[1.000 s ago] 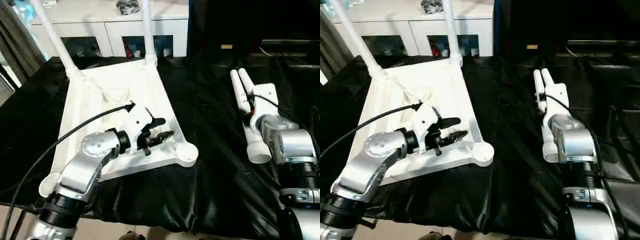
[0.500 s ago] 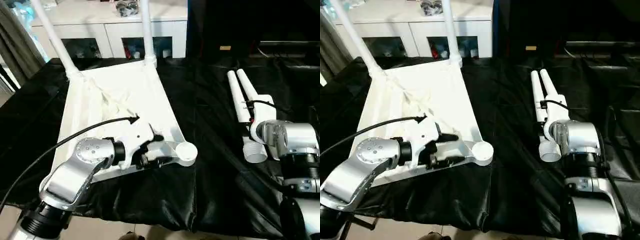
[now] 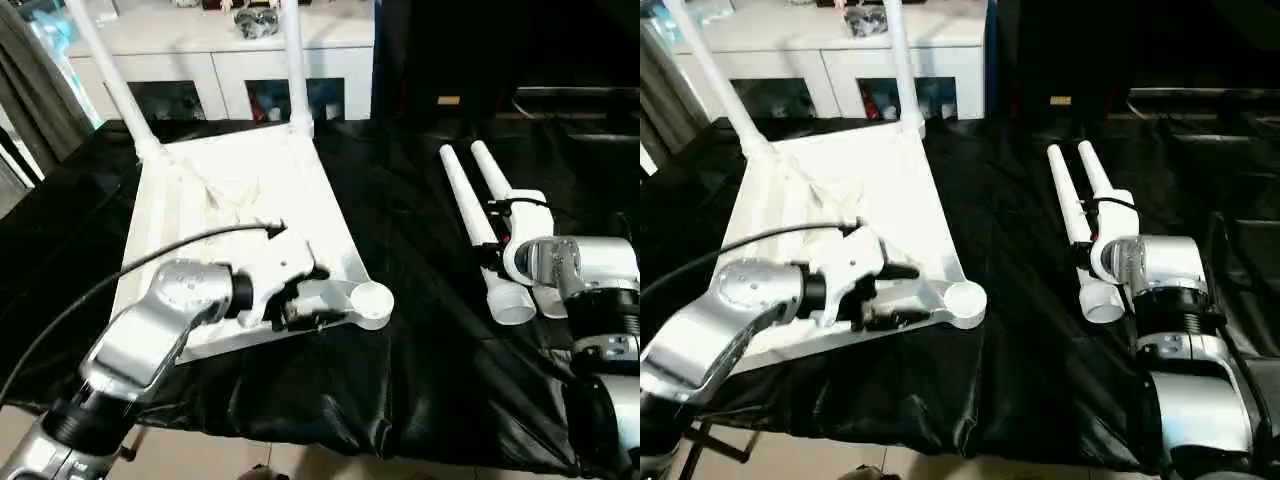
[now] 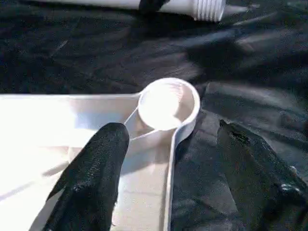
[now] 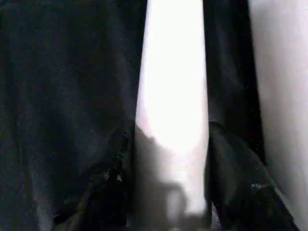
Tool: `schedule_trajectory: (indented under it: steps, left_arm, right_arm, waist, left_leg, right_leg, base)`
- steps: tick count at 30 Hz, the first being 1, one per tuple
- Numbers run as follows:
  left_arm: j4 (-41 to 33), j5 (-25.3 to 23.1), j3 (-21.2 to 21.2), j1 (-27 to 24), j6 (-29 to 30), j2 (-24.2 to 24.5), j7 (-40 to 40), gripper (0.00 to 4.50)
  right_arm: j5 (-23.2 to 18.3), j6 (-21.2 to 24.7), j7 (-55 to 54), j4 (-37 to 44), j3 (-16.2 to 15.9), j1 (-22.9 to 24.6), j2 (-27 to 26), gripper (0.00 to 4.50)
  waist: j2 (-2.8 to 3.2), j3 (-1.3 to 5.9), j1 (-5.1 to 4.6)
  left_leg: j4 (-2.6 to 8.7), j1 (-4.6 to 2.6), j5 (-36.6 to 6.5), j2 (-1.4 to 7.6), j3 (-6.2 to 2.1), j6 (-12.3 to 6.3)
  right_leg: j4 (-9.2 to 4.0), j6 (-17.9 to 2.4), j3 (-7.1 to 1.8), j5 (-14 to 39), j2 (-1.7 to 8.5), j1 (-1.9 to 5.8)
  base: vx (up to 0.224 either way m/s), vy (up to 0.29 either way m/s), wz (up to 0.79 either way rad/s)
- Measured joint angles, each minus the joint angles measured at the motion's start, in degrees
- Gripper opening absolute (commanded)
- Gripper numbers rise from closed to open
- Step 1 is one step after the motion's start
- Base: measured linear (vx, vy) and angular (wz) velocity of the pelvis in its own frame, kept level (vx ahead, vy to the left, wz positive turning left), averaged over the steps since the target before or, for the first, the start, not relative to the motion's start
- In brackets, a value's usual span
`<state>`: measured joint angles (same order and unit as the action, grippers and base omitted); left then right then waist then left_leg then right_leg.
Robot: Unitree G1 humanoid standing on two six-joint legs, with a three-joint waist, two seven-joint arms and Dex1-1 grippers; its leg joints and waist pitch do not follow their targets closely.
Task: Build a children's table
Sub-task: Pick table leg
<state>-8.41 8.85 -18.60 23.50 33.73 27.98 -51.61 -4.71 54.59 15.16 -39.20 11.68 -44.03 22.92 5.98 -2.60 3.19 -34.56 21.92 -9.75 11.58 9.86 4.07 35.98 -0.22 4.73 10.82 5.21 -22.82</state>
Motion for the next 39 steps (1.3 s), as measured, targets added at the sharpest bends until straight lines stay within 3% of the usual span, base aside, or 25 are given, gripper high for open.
schedule_trajectory:
  steps: [3, 7, 10, 12, 16, 20, 22, 26, 28, 37, 39]
  left_arm:
    - [4.0, 0.5, 2.9, 1.5, -2.2, -3.7, 3.0, 3.31]
    - [11.0, 3.2, 11.3, 6.4, -4.4, -12.7, 13.0, 3.31]
    - [13.8, 5.7, 15.3, 9.4, -4.1, -16.8, 18.7, 3.31]
    - [14.6, 6.7, 16.9, 10.2, -3.5, -19.1, 21.6, 3.31]
    - [17.0, 9.7, 20.7, 11.0, -0.1, -24.5, 26.2, 3.31]
    - [19.0, 18.3, 27.8, 15.6, 5.0, -31.4, 31.3, 3.31]
    - [18.9, 20.8, 28.5, 17.2, 6.2, -32.5, 31.7, 3.31]
    - [18.1, 25.9, 31.1, 17.6, 9.8, -34.6, 32.0, 3.31]
    - [18.0, 26.8, 31.4, 17.6, 11.0, -34.8, 32.1, 3.31]
    - [15.9, 28.7, 31.5, 17.4, 14.7, -34.9, 33.8, 3.31]
    - [15.8, 28.7, 31.4, 17.4, 14.9, -35.0, 34.8, 3.31]
  right_arm:
    - [-1.4, -1.1, -0.5, -0.2, 2.7, 0.0, -0.5, 1.84]
    - [-7.2, -3.7, 1.3, 2.9, 7.8, 2.0, -4.0, 1.84]
    - [-11.8, -7.4, 5.0, 8.3, 9.8, 5.2, -7.7, 1.84]
    - [-14.3, -10.6, 8.3, 12.4, 10.4, 7.1, -9.4, 1.84]
    - [-18.5, -12.9, 15.5, 20.1, 9.4, 10.1, -11.2, 1.84]
    - [-26.6, -10.3, 23.3, 31.2, 6.9, 15.0, -13.9, 1.84]
    - [-28.4, -9.8, 25.1, 33.1, 5.1, 15.1, -14.4, 1.84]
    - [-29.1, -9.7, 25.7, 34.6, 4.0, 15.1, -14.8, 1.83]
    - [-29.4, -9.6, 26.2, 34.6, 3.6, 15.2, -15.0, 1.83]
    - [-29.2, -9.2, 27.7, 37.0, -1.1, 17.4, -13.6, 1.83]
    - [-27.4, -11.7, 27.6, 37.0, -2.7, 17.5, -13.6, 1.83]
  waist:
    - [0.17, -0.04, -0.01]
    - [0.75, 0.00, -0.49]
    - [0.36, -0.14, -0.85]
    - [0.04, -0.23, -0.55]
    - [-0.41, -0.22, 0.70]
    - [-1.12, -0.39, 2.69]
    - [-1.31, -0.33, 3.28]
    - [-2.28, -0.35, 3.96]
    - [-2.48, -0.40, 4.04]
    - [-2.55, -0.42, 4.75]
    - [-2.55, -0.43, 4.82]
  left_leg:
    - [-0.05, 0.05, 0.0, -0.01, -0.03, 0.00]
    - [-0.13, 0.16, 0.0, -0.02, -0.02, -0.01]
    - [0.00, 0.30, 0.0, 0.03, -0.05, -0.03]
    - [0.00, 0.37, 0.0, 0.07, -0.03, -0.08]
    - [-0.06, 0.57, 0.3, 0.06, -0.01, -0.50]
    - [-0.08, 0.71, 0.3, 0.08, 0.02, -0.65]
    - [-0.08, 0.70, 0.3, 0.06, 0.03, -0.66]
    - [-0.02, 0.69, 0.2, 0.10, 0.03, -0.42]
    - [-0.03, 0.70, 0.2, 0.09, 0.03, -0.41]
    - [0.09, 0.90, 0.2, 0.08, 0.02, -0.42]
    - [0.09, 0.93, 0.2, 0.08, 0.02, -0.42]
  right_leg:
    - [-0.01, 0.0, 0.02, 0.0, 0.00, 0.00]
    - [-0.03, 0.0, 0.03, -0.1, 0.01, -0.04]
    - [0.00, 0.0, 0.10, -0.1, -0.04, -0.23]
    - [-0.02, 0.0, 0.19, -0.1, -0.04, -0.35]
    - [-0.21, 0.0, 0.20, 0.0, 0.03, -0.36]
    - [-0.33, 0.0, 0.26, 0.0, 0.07, -0.37]
    - [-0.36, 0.0, 0.26, 0.0, 0.09, -0.37]
    - [-0.35, 0.1, 0.30, 0.0, 0.09, -0.36]
    - [-0.39, 0.1, 0.29, -0.1, 0.09, -0.35]
    - [-0.82, 0.3, 0.32, -0.2, 0.08, -0.35]
    - [-0.82, 0.3, 0.32, -0.2, 0.08, -0.36]
  base:
    - [0.000, 0.000, 0.00]
    - [0.000, 0.000, 0.00]
    - [0.000, 0.000, 0.00]
    - [0.000, 0.000, 0.00]
    - [0.000, 0.000, 0.00]
    - [0.000, 0.000, 0.00]
    - [0.000, 0.000, 0.00]
    - [0.000, 0.000, 0.00]
    - [0.000, 0.000, 0.00]
    - [0.000, 0.000, 0.00]
    - [0.000, 0.000, 0.00]
